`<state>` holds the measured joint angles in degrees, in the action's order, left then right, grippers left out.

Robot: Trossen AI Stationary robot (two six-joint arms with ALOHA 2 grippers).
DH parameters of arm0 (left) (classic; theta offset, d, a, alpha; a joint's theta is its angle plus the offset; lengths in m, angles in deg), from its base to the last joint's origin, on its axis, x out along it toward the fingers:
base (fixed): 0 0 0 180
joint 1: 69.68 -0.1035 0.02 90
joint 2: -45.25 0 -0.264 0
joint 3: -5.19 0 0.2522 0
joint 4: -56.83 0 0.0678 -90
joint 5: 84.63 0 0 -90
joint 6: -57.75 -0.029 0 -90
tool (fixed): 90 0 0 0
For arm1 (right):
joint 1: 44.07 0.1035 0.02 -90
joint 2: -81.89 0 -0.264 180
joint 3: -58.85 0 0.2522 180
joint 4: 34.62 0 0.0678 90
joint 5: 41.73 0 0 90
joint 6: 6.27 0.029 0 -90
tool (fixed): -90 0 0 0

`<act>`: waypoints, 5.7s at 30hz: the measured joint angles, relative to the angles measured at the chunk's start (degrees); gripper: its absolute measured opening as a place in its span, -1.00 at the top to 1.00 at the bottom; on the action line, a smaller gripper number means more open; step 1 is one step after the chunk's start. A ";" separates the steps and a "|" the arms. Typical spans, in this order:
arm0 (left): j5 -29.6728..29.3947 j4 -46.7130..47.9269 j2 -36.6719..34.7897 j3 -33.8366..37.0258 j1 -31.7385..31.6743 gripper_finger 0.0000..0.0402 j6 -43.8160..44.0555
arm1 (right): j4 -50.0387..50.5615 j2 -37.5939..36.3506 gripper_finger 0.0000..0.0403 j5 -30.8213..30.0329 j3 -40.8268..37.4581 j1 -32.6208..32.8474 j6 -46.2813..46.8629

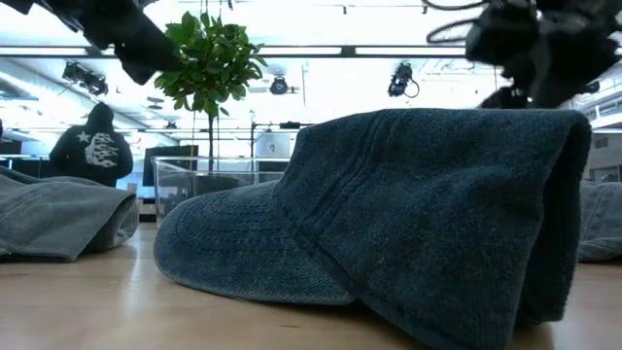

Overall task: Pick & Place hat
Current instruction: Put the right gray cap into the yellow bin, then put the gray cap into the yellow bin

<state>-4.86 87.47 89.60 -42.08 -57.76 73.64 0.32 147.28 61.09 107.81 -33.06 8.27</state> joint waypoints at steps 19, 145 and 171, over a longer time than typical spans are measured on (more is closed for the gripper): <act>-1.75 -4.52 7.03 -0.01 4.49 0.18 0.01 | 2.27 9.29 -0.01 -13.46 4.29 4.09 -10.36; 8.20 22.66 17.54 -8.80 12.08 0.44 64.12 | -5.54 13.29 0.49 -21.40 22.86 -15.54 -10.77; 5.52 28.90 35.40 -9.27 22.67 0.51 81.02 | -4.42 13.29 0.49 -21.42 22.86 -15.54 -13.14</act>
<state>0.66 116.37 125.00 -51.36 -35.09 154.66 -4.11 160.57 39.67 130.67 -48.60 -4.86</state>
